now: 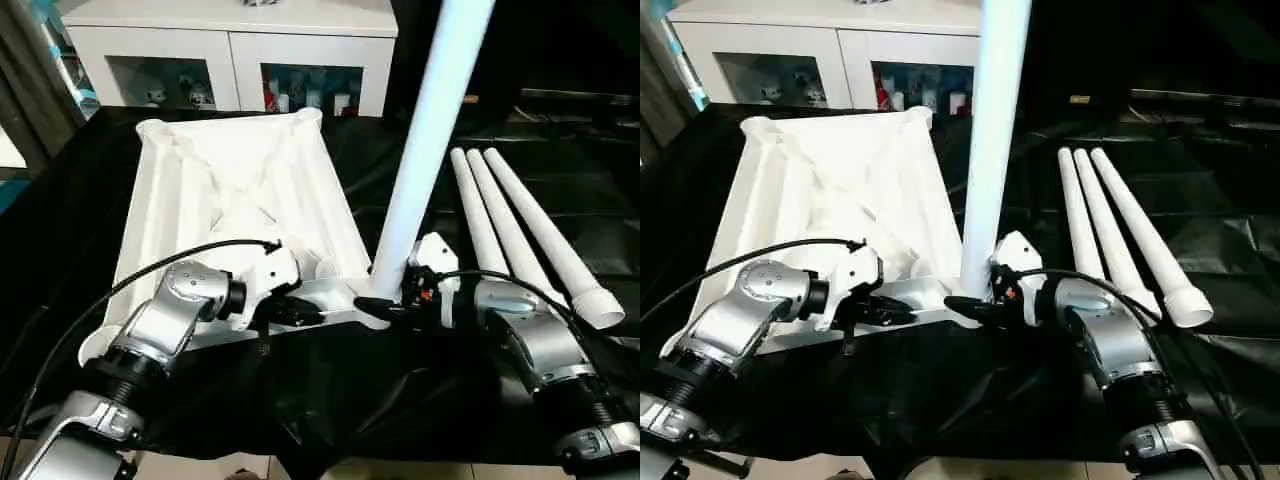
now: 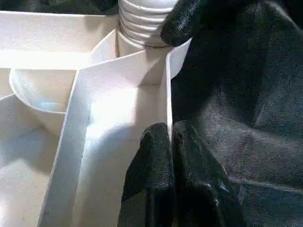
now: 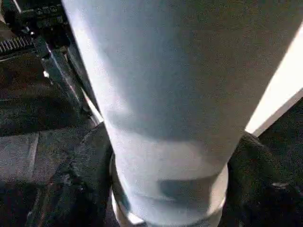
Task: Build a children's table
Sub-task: Rotate leg to tighten
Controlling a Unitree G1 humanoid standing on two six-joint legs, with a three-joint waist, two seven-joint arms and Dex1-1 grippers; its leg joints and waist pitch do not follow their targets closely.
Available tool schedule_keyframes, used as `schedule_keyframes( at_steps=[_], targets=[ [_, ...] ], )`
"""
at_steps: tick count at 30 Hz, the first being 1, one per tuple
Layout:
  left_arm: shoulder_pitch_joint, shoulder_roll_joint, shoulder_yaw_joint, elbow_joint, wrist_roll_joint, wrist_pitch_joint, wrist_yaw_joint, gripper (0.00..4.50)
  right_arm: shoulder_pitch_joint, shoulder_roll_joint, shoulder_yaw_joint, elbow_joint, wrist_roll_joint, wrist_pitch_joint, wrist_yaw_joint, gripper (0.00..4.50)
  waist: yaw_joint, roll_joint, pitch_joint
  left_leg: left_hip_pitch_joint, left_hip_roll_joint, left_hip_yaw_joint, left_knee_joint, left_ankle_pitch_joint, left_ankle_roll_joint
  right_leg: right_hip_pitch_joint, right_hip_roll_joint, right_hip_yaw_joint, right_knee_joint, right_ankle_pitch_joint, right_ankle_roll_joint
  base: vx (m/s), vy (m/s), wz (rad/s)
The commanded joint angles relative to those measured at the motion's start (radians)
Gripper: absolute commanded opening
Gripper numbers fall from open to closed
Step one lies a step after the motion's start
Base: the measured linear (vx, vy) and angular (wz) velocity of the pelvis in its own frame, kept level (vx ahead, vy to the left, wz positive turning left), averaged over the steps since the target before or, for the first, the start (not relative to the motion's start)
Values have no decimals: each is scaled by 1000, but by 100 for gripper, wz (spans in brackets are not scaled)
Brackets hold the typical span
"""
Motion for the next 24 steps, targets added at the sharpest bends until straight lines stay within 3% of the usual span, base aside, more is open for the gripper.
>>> schedule_keyframes(
  at_steps=[1,4,7,9,10,11,15,16,20,21,24],
  targets=[
    [-2,-11,-22,-21,-12,-19,-24,0,11,-2,17,-24,4,18,6,277,0,-7,-72,7,48,-9,-67,-109,93,62,-68,49,-53,-107,-248,0,0,0],
    [-12,-35,-16,6,19,-11,52,0,19,39,-8,19,-11,44,-97,271,-2,-8,-70,4,46,-9,-67,-100,93,62,-67,49,-53,-101,-246,0,0,0],
    [-38,-76,-4,53,43,15,141,0,11,89,-38,98,-38,44,-236,270,-5,-9,-64,10,46,-9,-72,-154,66,58,-69,47,-68,-206,-227,0,0,0],
    [-77,-135,12,110,61,33,245,0,-17,155,-79,187,-50,58,-396,270,-13,-6,-57,18,42,-12,-78,-233,14,53,-70,47,-85,-369,-181,0,0,0],
    [-77,-135,12,110,61,33,245,0,-17,155,-79,187,-50,58,-396,270,-13,-6,-57,18,42,-12,-78,-233,14,53,-70,47,-85,-369,-181,0,0,0],
    [-89,-152,15,128,67,39,275,0,-31,176,-93,216,-50,62,-446,270,-14,-5,-59,22,43,-16,-81,-267,3,51,-70,46,-90,-411,-157,0,0,0],
    [-149,-258,30,221,98,91,459,0,-126,292,-155,378,-32,49,-684,270,-23,5,-55,26,39,-17,-82,-306,-10,43,-68,46,-95,-436,-156,0,0,0],
    [-160,-294,26,230,102,113,492,0,-168,329,-152,429,-40,25,-743,270,-26,1,-57,30,36,-20,-80,-324,-18,45,-70,42,-100,-469,-145,0,0,0],
    [-163,-319,17,227,103,113,500,0,-205,364,-152,457,-36,4,-756,270,-29,1,-59,19,38,-20,-83,-308,10,49,-68,45,-96,-398,-154,0,0,0],
    [-166,-325,16,231,105,107,499,0,-217,376,-160,467,-36,-4,-758,326,-29,-1,-60,17,38,-20,-83,-302,14,51,-68,45,-94,-382,-159,0,0,0],
    [-165,-324,14,228,106,96,488,0,-227,382,-167,471,-32,-10,-746,346,-29,2,-62,13,41,-18,-83,-269,25,55,-68,46,-84,-297,-190,0,0,0]
  ],
)
